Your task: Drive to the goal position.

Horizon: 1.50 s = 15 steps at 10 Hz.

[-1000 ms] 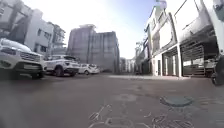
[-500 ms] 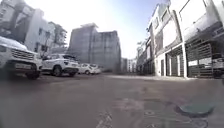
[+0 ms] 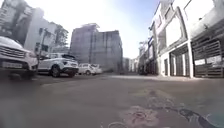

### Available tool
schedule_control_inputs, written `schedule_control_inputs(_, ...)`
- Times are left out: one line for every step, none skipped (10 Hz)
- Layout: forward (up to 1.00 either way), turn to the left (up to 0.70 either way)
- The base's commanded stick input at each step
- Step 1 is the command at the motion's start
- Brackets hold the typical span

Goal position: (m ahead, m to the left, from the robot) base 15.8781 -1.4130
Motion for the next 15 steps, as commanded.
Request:
schedule_control_inputs(1.0, -0.4)
schedule_control_inputs(1.0, -0.4)
schedule_control_inputs(1.0, -0.19)
schedule_control_inputs(1.0, 0.0)
schedule_control_inputs(1.0, 0.0)
schedule_control_inputs(1.0, 0.0)
schedule_control_inputs(1.0, 0.0)
schedule_control_inputs(1.0, 0.0)
schedule_control_inputs(1.0, 0.0)
schedule_control_inputs(1.0, 0.0)
schedule_control_inputs(1.0, 0.0)
schedule_control_inputs(1.0, 0.0)
schedule_control_inputs(1.0, 0.0)
schedule_control_inputs(1.0, 0.0)
schedule_control_inputs(1.0, 0.0)
